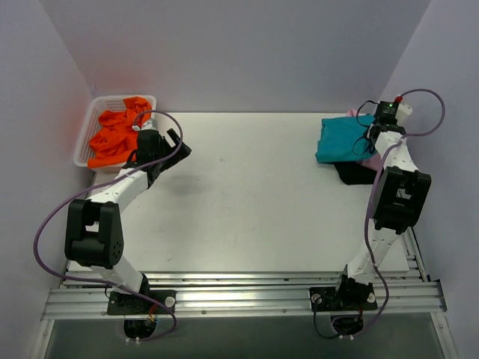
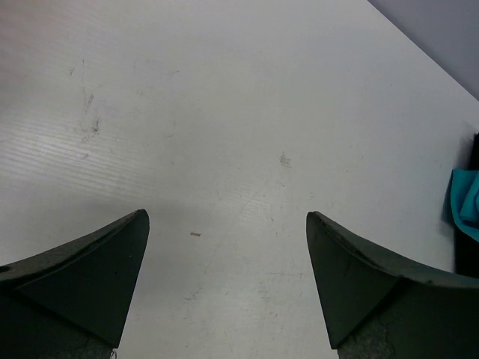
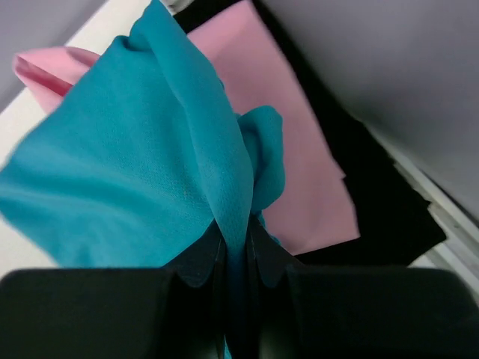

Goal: Fold and stack the t-shirts
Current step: Put the neatly folded tshirt into the corner of the board with the right arm

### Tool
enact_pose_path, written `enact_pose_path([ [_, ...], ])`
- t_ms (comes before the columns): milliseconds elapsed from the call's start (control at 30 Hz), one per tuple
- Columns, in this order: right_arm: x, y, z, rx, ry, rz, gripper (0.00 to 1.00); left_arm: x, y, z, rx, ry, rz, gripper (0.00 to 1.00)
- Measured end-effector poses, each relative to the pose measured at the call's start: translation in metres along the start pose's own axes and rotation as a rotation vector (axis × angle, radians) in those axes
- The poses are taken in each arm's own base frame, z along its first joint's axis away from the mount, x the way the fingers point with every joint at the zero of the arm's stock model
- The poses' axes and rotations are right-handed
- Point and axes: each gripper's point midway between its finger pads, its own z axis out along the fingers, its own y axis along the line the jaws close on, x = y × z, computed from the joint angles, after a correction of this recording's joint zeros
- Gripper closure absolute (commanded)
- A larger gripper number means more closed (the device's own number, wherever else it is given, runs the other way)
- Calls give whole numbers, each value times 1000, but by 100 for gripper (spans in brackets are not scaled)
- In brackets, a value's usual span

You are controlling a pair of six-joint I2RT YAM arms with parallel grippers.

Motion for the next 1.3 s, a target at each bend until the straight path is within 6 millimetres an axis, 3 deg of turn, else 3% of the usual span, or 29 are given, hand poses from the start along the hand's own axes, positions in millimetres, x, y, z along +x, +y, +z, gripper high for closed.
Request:
enact_pose_path([
  [100,0,-27,9,44,8,29,100,0,-2,0,6,-1,1,5],
  [267,12,-19,15,32,27,16,100,0,-2,0,7,-1,1,5],
  [400,33,-9,26,10,63,9,100,0,-2,0,9,1,2,5],
  [600,71,-22,59,83,133,4,100,4,1,0,4,9,2,5],
  [667,72,-25,66,107,131,14,84,6,2,0,1,12,2,5],
  [700,71,-25,66,113,128,19,65,6,2,0,1,12,2,5],
  [733,68,-25,67,119,122,31,31,6,2,0,0,13,2,5],
  [833,68,-33,72,153,116,37,0,6,2,0,0,13,4,5],
  [1133,68,-37,71,167,114,57,0,7,3,-2,-1,11,12,5],
  [1300,58,-28,40,178,82,31,0,1,2,-8,0,-9,23,5],
])
